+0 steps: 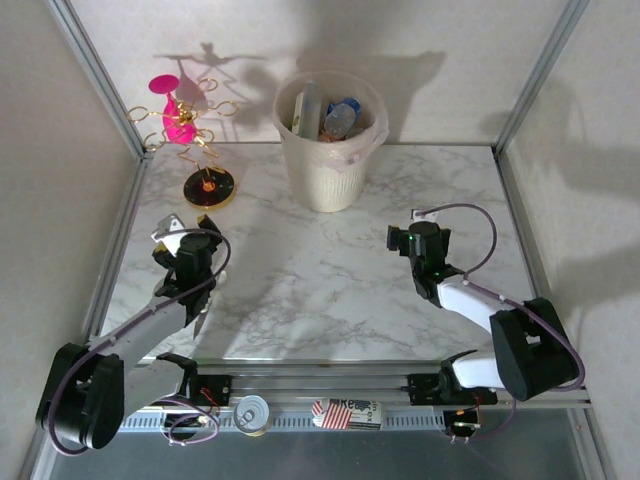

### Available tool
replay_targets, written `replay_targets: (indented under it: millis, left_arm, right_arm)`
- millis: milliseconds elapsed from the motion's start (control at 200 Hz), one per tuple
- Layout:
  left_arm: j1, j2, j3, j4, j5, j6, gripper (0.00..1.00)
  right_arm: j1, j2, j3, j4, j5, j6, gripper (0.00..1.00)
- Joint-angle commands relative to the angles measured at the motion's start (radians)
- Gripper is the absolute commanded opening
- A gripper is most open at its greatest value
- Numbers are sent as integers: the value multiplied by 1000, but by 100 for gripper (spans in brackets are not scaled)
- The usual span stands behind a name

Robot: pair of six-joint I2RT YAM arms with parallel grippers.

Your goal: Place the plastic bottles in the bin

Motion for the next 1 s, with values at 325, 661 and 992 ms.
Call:
replay_targets:
  millis: [325,661,992]
  left_arm:
    - [17,180,-84,413,-17,218,100]
    - [19,288,-147,681,99,350,100]
    - [28,388,-279,1060,102,402,99]
  right_arm:
    - [-32,47,-65,274,121,-165,99]
    - [-158,115,-244,737,-4,-218,99]
    - [-399,189,-291,846,-377,-73,99]
